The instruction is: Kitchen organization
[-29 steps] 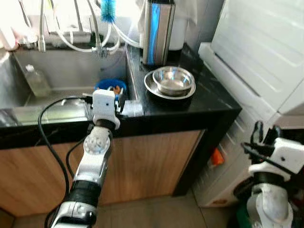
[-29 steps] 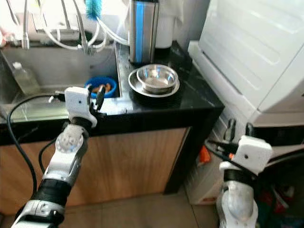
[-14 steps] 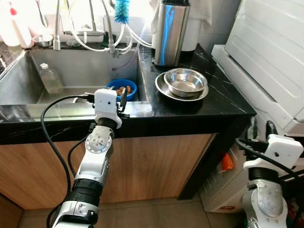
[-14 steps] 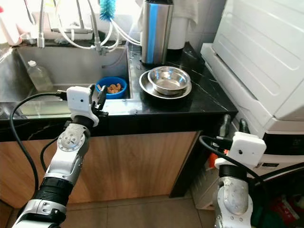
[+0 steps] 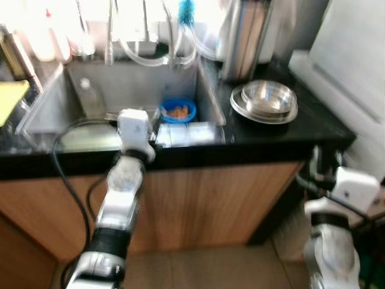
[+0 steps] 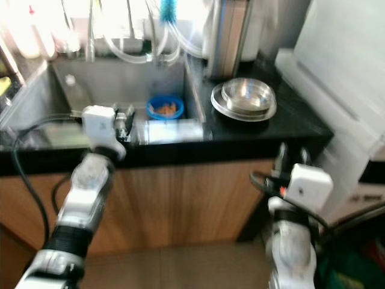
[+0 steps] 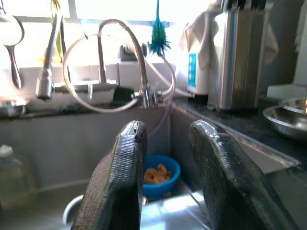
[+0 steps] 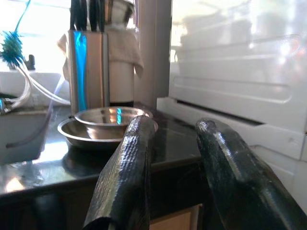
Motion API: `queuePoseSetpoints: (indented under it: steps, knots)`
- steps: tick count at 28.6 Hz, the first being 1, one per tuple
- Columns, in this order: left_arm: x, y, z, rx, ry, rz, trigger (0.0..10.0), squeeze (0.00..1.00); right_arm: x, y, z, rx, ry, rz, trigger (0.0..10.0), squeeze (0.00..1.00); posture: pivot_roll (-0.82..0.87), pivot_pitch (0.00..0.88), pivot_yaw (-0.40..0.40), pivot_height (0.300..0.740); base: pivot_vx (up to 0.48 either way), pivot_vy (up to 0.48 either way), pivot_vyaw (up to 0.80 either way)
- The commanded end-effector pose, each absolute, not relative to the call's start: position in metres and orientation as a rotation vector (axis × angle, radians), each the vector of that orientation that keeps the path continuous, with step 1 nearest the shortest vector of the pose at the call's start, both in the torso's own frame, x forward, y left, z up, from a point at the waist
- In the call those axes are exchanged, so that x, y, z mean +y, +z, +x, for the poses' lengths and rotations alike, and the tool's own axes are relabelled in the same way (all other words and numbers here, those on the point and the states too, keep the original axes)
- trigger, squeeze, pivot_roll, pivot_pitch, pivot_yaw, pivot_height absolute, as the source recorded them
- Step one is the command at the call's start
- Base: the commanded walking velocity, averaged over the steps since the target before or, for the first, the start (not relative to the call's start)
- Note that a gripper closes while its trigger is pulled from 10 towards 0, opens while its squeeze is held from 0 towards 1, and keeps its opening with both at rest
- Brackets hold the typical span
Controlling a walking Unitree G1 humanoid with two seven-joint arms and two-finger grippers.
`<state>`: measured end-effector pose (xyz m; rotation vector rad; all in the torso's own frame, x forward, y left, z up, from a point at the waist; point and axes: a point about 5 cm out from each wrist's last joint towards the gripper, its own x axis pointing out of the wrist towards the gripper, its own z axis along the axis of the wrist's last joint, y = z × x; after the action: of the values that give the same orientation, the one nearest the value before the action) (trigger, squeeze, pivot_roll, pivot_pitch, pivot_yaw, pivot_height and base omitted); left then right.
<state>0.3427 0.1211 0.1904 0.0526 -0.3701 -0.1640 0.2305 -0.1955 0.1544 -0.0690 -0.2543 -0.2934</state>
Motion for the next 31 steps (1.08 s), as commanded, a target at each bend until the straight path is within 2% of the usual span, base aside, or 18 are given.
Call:
queuePoseSetpoints:
  steps: [1,31]
  knots:
    - [0.1245,0.1979,0.3441,-0.386,-0.161,0.048,10.0,0.0,-0.194,0.1569,0.2311,-0.267,-0.29,-0.057,10.0,0.0,0.08,0.049,-0.065,0.74,0.0,0.0,0.0]
    - [0.1158,0.2029,0.3421,-0.404,-0.2,0.071,10.0,0.0,-0.1887,0.1571,0.2339,-0.27,-0.266,-0.088,10.0,0.0,0.08,0.045,-0.067,0.74,0.0,0.0,0.0]
